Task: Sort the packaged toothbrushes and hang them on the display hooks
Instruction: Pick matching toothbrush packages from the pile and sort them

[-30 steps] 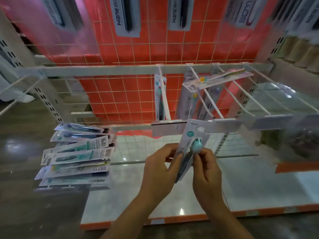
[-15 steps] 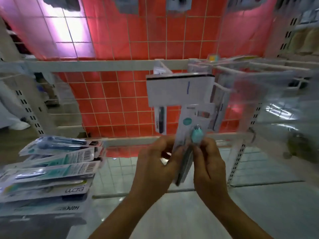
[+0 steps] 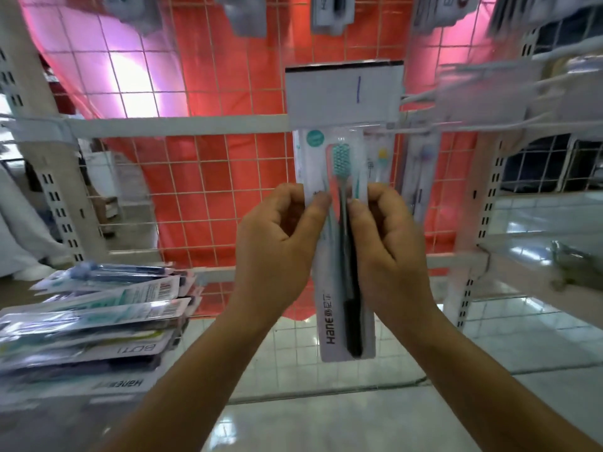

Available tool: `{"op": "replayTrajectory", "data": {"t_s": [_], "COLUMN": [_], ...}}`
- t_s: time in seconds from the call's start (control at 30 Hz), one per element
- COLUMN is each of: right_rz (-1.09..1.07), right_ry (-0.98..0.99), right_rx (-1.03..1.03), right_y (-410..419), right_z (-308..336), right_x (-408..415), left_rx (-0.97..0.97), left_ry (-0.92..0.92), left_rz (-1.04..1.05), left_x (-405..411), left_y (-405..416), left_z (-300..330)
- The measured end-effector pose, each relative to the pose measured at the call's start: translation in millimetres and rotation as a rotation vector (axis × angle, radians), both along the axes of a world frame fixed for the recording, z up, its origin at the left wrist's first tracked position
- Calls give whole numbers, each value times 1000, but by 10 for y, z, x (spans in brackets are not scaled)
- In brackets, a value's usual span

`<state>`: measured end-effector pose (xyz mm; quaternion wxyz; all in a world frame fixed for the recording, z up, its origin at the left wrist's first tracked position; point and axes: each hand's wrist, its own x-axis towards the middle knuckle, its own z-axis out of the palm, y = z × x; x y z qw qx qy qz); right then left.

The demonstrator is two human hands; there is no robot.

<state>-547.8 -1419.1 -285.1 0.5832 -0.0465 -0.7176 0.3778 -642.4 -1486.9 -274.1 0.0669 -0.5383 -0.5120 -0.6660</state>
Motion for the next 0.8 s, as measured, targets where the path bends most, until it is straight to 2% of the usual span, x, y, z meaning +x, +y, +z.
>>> {"op": "replayTrajectory", "data": {"t_s": [0.2, 0.6, 0.7, 0.8], "right_rz": [-34, -36, -41, -87], "right_ry": [-64, -91, -144, -194], "right_rx": [-65, -67, -145, -201], "right_y": [144, 494, 725, 941], "right_z": [-29, -58, -62, -27], "right_x": [-133, -382, -564, -754], "left_rx": [-53, -115, -166, -242], "left_ry": [-23, -52, -41, -120], "left_rz": [66, 118, 177, 181], "left_x": [-116, -351, -493, -662], "left_y": [108, 416, 582, 796], "left_z": [-29, -67, -56, -13]}}
